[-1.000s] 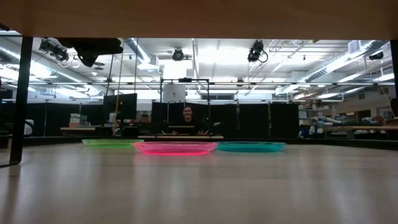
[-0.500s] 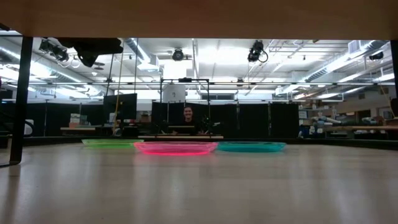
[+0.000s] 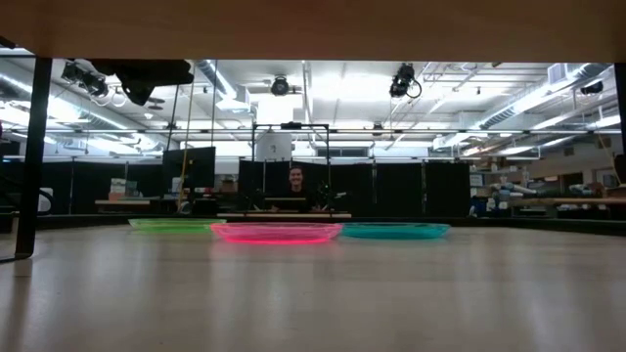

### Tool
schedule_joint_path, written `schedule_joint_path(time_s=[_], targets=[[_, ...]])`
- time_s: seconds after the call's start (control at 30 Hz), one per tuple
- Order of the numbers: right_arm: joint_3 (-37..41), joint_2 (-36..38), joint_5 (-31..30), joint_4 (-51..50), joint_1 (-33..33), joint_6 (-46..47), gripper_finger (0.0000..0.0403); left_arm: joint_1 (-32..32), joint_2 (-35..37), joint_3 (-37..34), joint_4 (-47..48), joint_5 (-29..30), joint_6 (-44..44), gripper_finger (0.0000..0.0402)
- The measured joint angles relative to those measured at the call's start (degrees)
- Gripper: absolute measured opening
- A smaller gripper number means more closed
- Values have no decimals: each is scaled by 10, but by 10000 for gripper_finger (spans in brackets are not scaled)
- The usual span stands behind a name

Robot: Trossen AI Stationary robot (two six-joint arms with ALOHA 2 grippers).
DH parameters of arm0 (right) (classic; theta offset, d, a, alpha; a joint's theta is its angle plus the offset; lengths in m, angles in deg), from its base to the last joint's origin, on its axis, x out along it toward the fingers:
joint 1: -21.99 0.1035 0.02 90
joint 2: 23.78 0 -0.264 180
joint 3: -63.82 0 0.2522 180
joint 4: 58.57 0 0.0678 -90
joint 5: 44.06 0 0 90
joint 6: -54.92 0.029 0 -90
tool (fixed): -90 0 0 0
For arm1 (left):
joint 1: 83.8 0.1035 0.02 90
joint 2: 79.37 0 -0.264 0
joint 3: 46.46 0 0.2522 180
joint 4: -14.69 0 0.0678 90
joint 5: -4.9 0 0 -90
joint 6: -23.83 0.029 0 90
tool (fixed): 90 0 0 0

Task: Place and stack plates onto a shelf
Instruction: Stack the right green plate on top of the orange plate

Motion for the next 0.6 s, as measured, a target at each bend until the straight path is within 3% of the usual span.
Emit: schedule_joint_path(time_s=[0.6], targets=[[0,0,-2,0,0,0,115,0,0,-1,0,0,0,102]])
